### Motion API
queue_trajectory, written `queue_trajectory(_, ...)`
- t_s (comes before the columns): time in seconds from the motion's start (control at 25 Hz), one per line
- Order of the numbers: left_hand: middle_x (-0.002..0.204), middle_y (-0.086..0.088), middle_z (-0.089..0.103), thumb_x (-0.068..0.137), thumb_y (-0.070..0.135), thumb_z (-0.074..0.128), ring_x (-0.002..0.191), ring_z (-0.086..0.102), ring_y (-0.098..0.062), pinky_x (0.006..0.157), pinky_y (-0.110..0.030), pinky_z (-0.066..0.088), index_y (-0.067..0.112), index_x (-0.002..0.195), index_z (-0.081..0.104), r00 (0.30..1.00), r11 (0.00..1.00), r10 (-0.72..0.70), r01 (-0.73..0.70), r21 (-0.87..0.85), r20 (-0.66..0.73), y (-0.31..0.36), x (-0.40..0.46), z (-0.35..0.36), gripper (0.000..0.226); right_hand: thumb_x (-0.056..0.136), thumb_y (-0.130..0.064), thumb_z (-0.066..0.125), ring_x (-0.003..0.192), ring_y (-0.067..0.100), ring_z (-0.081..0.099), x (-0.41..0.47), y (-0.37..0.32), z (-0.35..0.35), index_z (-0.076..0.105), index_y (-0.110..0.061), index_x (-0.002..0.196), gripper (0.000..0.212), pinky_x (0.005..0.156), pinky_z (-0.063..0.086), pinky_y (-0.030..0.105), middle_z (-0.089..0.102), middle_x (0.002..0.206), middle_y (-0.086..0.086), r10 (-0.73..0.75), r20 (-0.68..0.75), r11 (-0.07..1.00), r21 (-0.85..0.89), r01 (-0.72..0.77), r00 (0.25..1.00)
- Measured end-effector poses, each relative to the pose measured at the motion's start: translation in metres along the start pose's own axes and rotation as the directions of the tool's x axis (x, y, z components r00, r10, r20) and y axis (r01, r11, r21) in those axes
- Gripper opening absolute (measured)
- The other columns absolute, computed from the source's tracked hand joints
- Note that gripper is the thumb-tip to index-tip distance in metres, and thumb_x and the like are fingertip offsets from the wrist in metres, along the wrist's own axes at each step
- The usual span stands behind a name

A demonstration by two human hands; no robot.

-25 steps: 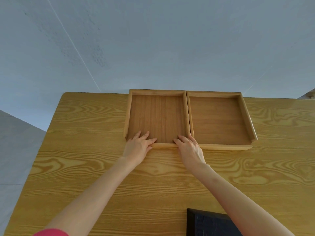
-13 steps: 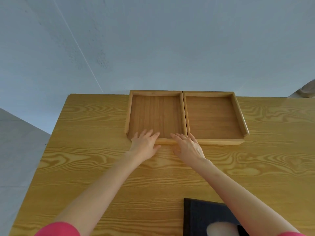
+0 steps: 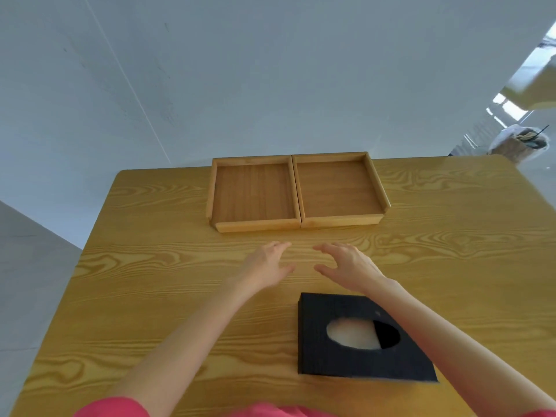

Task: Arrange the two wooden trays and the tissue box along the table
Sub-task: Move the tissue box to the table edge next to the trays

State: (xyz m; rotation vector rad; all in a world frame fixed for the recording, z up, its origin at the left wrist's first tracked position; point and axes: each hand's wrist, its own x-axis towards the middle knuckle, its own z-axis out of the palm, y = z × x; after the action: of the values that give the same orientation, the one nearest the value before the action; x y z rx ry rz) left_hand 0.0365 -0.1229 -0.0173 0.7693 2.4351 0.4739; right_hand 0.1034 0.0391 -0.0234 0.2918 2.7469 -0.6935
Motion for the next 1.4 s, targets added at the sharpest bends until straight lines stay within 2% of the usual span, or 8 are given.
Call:
queue_trajectory(0.2,0.155,-0.002,0.026,0.089,0.043,0.05,0.141,0.028,-0.021,0.113,-0.037,0.029,0.021,0.145,0.024,0.993,0.997,0.027,-0.018,-0.081,0.118,0.019,-0.01,0.043,0.065,0.088,-0.042,0.054,0.129,0.019,0.043,-0.038,0.027,0.006,0.036,-0.031,0.138,0.054,0.102,0.041,0.039,0.047,0.14,-0.002,-0.006,0.118,1.0,-0.013,0.007,0.993)
queue_trajectory(0.4,0.148,-0.002,0.036,0.085,0.046,0.055,0.136,0.034,-0.021,0.108,-0.037,0.035,0.021,0.143,0.028,0.983,0.998,0.063,-0.058,-0.036,0.17,0.029,-0.018,0.07,0.069,0.083,-0.044,0.059,0.128,0.018,0.043,-0.053,0.043,0.015,0.036,-0.03,0.138,0.061,0.1,0.041,0.036,0.048,0.14,-0.003,0.012,0.198,0.999,-0.046,-0.003,0.98)
queue_trajectory(0.52,0.138,-0.002,0.045,0.084,0.043,0.055,0.127,0.04,-0.022,0.101,-0.035,0.038,0.022,0.139,0.033,0.991,0.997,0.067,-0.071,0.028,0.113,0.029,-0.022,0.077,0.063,0.083,-0.04,0.06,0.121,0.018,0.048,-0.052,0.046,0.019,0.041,-0.03,0.135,0.057,0.094,0.042,0.032,0.053,0.133,-0.003,-0.015,0.201,0.999,-0.045,0.025,0.979)
queue_trajectory(0.72,0.135,-0.002,0.046,0.084,0.04,0.055,0.122,0.042,-0.022,0.097,-0.033,0.04,0.021,0.137,0.035,0.996,0.997,0.071,-0.073,0.031,0.055,0.03,-0.024,0.082,0.061,0.087,-0.03,0.055,0.112,0.021,0.053,-0.052,0.046,0.02,0.035,-0.031,0.138,0.055,0.077,0.039,0.026,0.052,0.124,-0.001,-0.116,0.205,0.964,-0.212,0.16,0.972)
queue_trajectory(0.92,0.137,-0.002,0.042,0.083,0.036,0.057,0.124,0.041,-0.022,0.096,-0.033,0.044,0.02,0.138,0.033,1.0,1.0,0.02,-0.02,0.012,0.002,0.011,-0.03,0.069,0.062,0.087,-0.03,0.055,0.11,0.024,0.054,-0.036,0.021,0.019,0.038,-0.03,0.138,0.054,0.082,0.044,0.032,0.055,0.121,0.001,-0.192,0.213,0.948,-0.212,0.237,0.958)
queue_trajectory(1.08,0.14,-0.001,0.04,0.083,0.032,0.058,0.127,0.038,-0.021,0.102,-0.035,0.041,0.021,0.138,0.035,0.997,0.997,-0.046,0.041,-0.073,-0.06,-0.023,-0.034,0.048,0.061,0.086,-0.028,0.055,0.111,0.026,0.054,-0.008,-0.014,0.025,0.039,-0.027,0.137,0.053,0.084,0.045,0.035,0.055,0.122,0.003,-0.252,0.216,0.926,-0.23,0.3,0.943)
queue_trajectory(1.24,0.14,-0.002,0.04,0.084,0.031,0.059,0.128,0.037,-0.022,0.104,-0.033,0.037,0.019,0.138,0.035,0.986,0.992,-0.113,0.105,-0.075,-0.125,-0.055,-0.038,0.028,0.061,0.088,-0.027,0.053,0.114,0.028,0.052,0.018,-0.051,0.031,0.037,-0.025,0.139,0.054,0.086,0.045,0.038,0.052,0.126,0.005,-0.303,0.216,0.906,-0.237,0.351,0.928)
queue_trajectory(1.4,0.138,-0.001,0.04,0.083,0.031,0.059,0.125,0.04,-0.022,0.104,-0.033,0.04,0.019,0.138,0.036,0.977,0.987,-0.159,0.152,-0.057,-0.139,-0.075,-0.039,0.014,0.06,0.089,-0.027,0.052,0.115,0.029,0.052,0.033,-0.072,0.043,0.035,-0.024,0.139,0.053,0.086,0.045,0.038,0.051,0.127,0.007,-0.326,0.193,0.889,-0.27,0.369,0.926)
